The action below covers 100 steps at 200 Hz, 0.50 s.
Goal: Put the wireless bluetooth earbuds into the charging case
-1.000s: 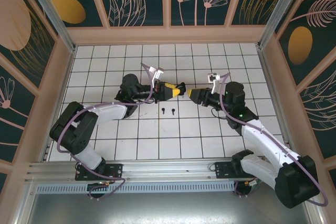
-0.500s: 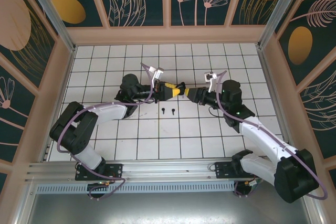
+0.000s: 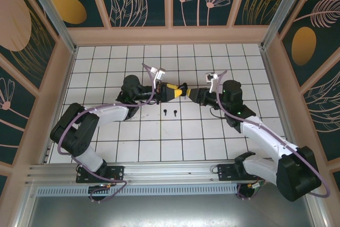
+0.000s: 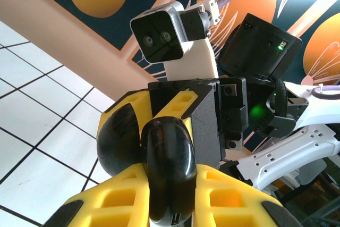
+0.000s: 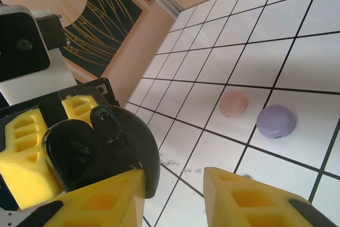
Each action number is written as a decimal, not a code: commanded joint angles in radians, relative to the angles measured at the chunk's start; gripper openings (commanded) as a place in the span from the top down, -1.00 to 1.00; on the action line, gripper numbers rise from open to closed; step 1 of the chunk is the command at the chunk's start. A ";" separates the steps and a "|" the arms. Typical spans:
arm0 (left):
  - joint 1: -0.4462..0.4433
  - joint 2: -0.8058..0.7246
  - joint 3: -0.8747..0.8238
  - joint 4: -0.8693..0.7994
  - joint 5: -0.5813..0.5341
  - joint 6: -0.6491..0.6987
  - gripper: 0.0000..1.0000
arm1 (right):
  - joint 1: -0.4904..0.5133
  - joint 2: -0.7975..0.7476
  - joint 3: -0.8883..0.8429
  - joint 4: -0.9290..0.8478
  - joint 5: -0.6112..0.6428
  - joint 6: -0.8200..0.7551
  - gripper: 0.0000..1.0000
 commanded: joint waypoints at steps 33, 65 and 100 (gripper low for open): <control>-0.005 -0.003 0.007 0.078 0.030 -0.016 1.00 | 0.019 0.028 0.063 0.051 -0.003 0.005 0.40; -0.005 -0.005 0.004 0.082 0.028 -0.020 1.00 | 0.024 0.039 0.068 0.052 -0.002 0.002 0.63; -0.005 0.003 0.004 0.084 0.024 -0.022 1.00 | 0.025 0.038 0.070 0.050 0.003 0.001 0.92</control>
